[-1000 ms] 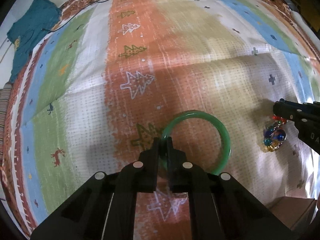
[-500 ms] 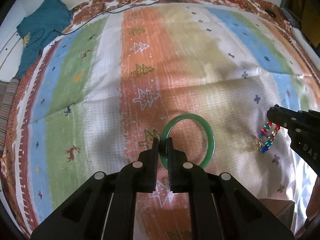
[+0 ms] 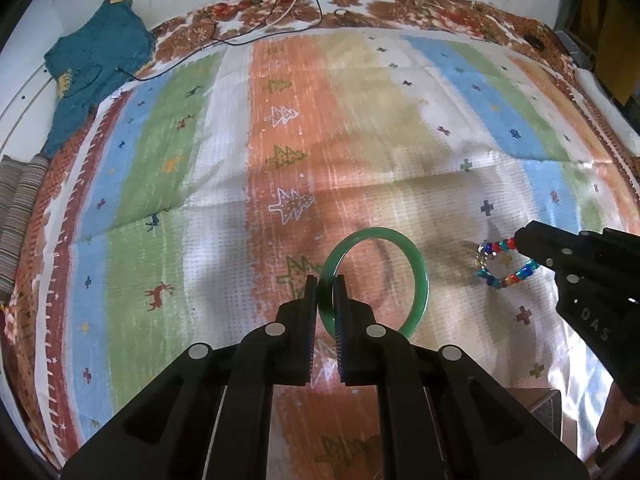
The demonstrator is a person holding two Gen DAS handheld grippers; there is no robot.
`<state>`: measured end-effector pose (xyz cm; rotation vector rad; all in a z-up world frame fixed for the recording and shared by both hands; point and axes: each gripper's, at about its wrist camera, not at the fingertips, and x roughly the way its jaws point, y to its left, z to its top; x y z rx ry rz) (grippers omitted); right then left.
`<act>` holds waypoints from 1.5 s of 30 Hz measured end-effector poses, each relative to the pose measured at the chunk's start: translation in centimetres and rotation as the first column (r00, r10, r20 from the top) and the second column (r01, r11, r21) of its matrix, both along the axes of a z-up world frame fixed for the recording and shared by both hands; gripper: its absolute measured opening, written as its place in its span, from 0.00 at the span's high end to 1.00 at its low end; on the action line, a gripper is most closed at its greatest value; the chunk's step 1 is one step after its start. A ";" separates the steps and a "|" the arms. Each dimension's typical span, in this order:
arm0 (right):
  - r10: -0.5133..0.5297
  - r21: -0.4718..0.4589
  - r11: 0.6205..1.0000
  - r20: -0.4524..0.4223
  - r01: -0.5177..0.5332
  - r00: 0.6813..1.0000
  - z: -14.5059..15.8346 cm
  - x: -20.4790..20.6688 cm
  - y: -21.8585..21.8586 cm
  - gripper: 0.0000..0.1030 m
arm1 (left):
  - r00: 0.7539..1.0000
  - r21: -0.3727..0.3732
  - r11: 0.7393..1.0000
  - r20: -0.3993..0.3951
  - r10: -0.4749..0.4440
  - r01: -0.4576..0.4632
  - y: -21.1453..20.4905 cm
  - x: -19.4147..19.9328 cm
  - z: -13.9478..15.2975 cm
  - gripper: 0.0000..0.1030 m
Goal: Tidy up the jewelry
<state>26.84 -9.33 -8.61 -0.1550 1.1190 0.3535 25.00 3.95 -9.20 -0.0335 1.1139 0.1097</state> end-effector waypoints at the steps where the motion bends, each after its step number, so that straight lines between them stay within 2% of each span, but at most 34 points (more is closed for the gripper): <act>1: 0.000 -0.001 1.000 0.002 0.000 1.000 0.0 -0.1 0.0 0.90 | 1.000 -0.001 1.000 0.002 0.001 -0.001 0.0 -0.1 0.2 0.93; 12: 0.011 0.015 1.000 0.011 -0.011 1.000 0.8 -1.4 -0.4 0.90 | 1.000 0.003 1.000 0.030 -0.001 0.001 -0.3 -1.1 1.8 0.93; 16: 0.022 0.004 1.000 0.031 -0.022 0.999 1.5 -1.9 -0.3 0.90 | 1.000 0.005 1.000 0.021 -0.004 0.003 -0.4 -1.4 2.0 0.93; 36: 0.053 -0.024 0.998 0.129 -0.051 0.990 4.2 -5.2 -0.5 0.90 | 0.997 0.003 1.000 0.071 -0.004 0.004 -1.4 -4.4 4.0 0.93; 38: 0.056 -0.024 0.998 0.142 -0.053 0.988 4.6 -5.6 -0.6 0.95 | 0.997 -0.001 1.000 0.080 -0.004 0.004 -1.5 -4.8 4.3 0.93; 45: 0.074 -0.010 0.997 0.167 -0.073 0.983 5.8 -7.1 -0.5 0.97 | 0.994 -0.011 1.000 0.105 -0.010 0.011 -2.1 -6.2 5.2 0.93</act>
